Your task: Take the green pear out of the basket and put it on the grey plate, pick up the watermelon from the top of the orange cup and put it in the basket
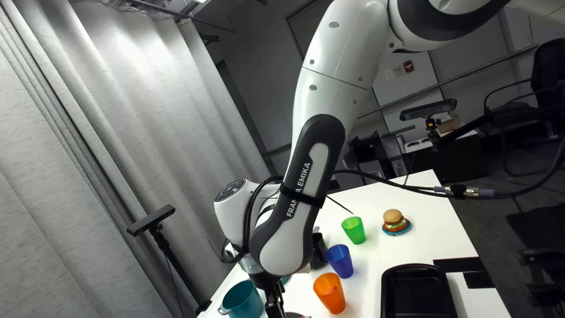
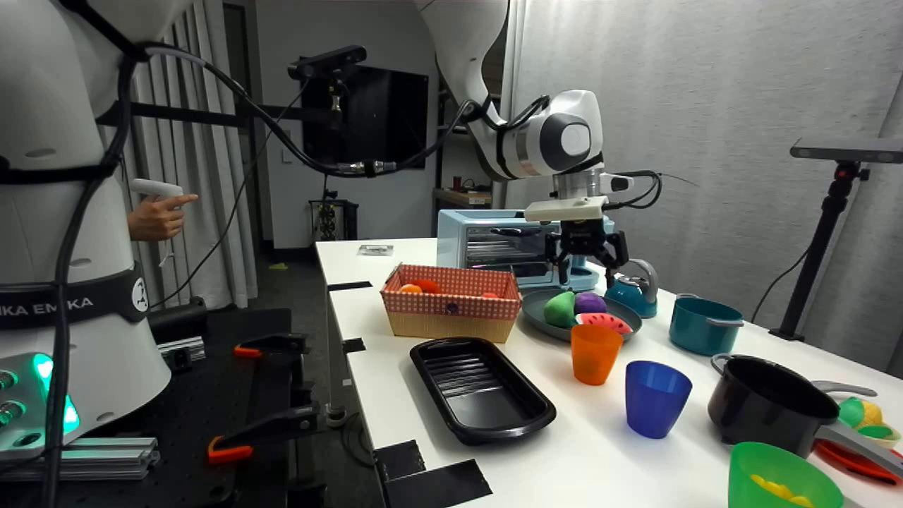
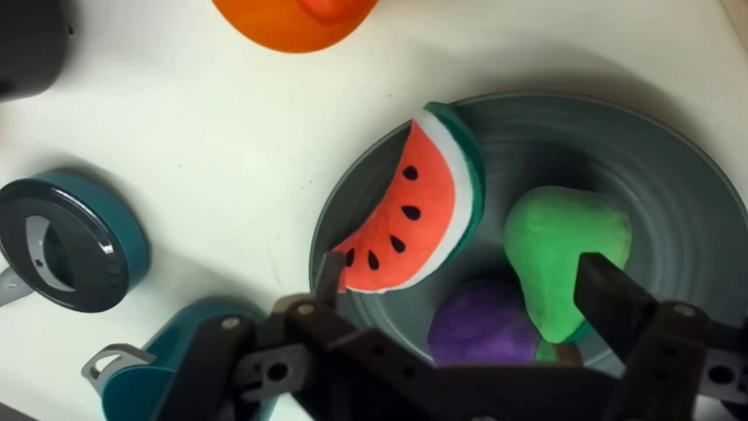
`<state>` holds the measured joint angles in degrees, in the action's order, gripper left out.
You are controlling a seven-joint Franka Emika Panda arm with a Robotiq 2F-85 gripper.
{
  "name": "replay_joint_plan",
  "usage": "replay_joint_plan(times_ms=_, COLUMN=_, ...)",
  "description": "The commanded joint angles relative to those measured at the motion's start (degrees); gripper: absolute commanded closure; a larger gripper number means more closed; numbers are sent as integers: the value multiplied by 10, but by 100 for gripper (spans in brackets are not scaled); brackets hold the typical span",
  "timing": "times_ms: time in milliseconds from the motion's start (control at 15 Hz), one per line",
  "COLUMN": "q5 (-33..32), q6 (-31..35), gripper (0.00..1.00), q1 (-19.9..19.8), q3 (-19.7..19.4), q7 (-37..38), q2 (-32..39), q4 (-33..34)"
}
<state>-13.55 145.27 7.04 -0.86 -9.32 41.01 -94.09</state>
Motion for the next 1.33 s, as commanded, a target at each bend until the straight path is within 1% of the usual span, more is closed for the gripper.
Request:
replay_joint_plan(times_ms=0, q5=-4, q6=12, gripper=0, q1=-4, q3=-5, q7=19, q2=13, q4=12)
replay_joint_plan(times_ms=533, q5=0, q6=10, gripper=0, q1=-11, q3=-6, q7=21, q2=42, q4=21)
replay_joint_plan(times_ms=1267, q5=-2, q6=-11, gripper=0, q1=1, q3=2, q7=10, q2=106, q4=99)
